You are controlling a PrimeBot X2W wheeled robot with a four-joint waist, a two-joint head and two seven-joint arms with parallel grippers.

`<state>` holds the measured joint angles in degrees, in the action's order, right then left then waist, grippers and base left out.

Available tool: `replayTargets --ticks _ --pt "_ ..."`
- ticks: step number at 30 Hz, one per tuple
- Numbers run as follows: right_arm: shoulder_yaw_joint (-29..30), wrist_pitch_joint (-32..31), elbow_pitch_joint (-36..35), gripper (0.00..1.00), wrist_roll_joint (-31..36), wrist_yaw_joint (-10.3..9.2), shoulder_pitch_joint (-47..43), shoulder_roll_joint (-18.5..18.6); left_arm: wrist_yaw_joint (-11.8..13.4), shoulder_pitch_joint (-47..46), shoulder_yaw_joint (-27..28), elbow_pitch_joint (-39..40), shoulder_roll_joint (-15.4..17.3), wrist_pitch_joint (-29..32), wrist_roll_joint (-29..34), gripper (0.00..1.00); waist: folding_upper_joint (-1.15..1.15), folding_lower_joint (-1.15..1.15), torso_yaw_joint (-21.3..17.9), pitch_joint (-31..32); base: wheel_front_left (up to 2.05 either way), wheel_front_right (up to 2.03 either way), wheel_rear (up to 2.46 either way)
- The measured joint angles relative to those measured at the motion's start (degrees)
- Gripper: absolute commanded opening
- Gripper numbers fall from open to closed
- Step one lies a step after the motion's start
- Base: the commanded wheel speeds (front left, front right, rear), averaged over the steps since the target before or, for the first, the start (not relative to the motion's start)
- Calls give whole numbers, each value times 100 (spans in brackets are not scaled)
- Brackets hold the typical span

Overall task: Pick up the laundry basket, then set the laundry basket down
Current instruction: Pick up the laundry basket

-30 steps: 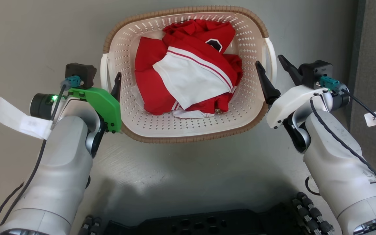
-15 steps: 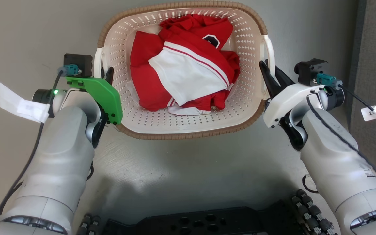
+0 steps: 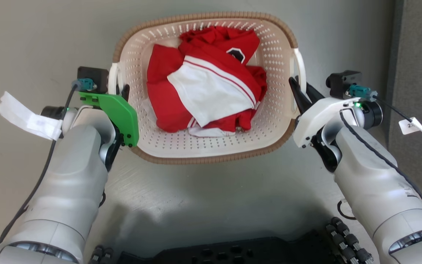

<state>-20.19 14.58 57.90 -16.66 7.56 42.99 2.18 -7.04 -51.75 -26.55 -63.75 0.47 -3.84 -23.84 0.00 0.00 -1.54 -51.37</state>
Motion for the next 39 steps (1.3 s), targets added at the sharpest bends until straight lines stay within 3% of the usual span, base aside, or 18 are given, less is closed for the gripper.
replayTargets --ticks 11,19,39 --pt "-70 -154 497 0 -175 16 0 -43 -9 38 -164 -264 -80 276 -361 0 0 0 -103 415 0 0 0" --pt "-198 -414 805 0 -449 18 -35 -46 -9 458 -542 -38 -73 787 -1006 0 0 0 -168 898 0 0 0" --pt "-705 -991 898 0 -1077 18 -549 -46 -8 904 -866 -177 -43 1272 -1521 0 0 0 -269 2129 0 0 0"
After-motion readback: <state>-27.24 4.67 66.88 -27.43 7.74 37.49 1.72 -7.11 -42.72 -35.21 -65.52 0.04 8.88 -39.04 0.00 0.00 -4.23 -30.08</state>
